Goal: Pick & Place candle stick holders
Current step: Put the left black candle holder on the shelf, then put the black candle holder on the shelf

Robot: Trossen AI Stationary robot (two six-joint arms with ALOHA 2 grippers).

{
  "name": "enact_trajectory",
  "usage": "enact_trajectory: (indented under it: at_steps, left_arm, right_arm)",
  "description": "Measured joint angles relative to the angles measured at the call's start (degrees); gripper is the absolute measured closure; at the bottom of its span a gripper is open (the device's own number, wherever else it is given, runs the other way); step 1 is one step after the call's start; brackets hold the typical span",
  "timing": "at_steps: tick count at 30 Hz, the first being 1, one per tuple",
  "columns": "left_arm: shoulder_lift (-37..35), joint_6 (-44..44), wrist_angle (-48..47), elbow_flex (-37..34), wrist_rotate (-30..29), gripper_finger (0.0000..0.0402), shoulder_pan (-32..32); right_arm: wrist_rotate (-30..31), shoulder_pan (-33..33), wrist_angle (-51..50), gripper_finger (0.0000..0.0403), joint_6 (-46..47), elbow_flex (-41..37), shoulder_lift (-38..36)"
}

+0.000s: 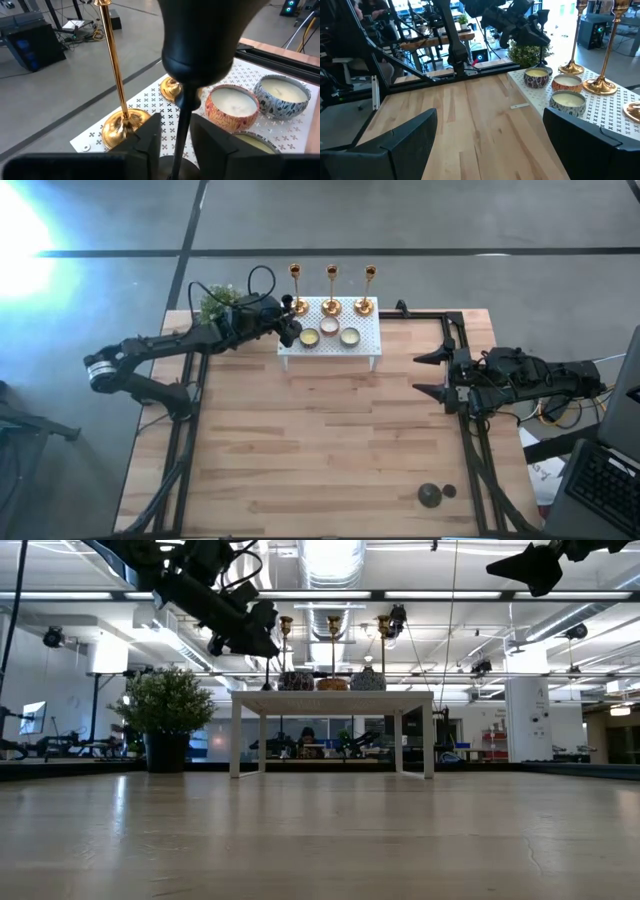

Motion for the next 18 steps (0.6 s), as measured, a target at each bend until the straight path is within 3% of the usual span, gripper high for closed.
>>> enact_trajectory:
  at_steps: [10, 18]
  left_arm:
    - [-2.3, -0.5, -1.1, 0.0, 0.1, 0.0211, 0.0]
    - [-13.7, 2.7, -15.0, 0.0, -0.8, 0.0134, 0.0]
  right_arm:
    - [0.0, 0.0, 0.0, 0.0044, 0.0, 0.0, 0.0]
    - [0.0, 0.0, 0.7, 0.0044, -0.2, 0.0, 0.0]
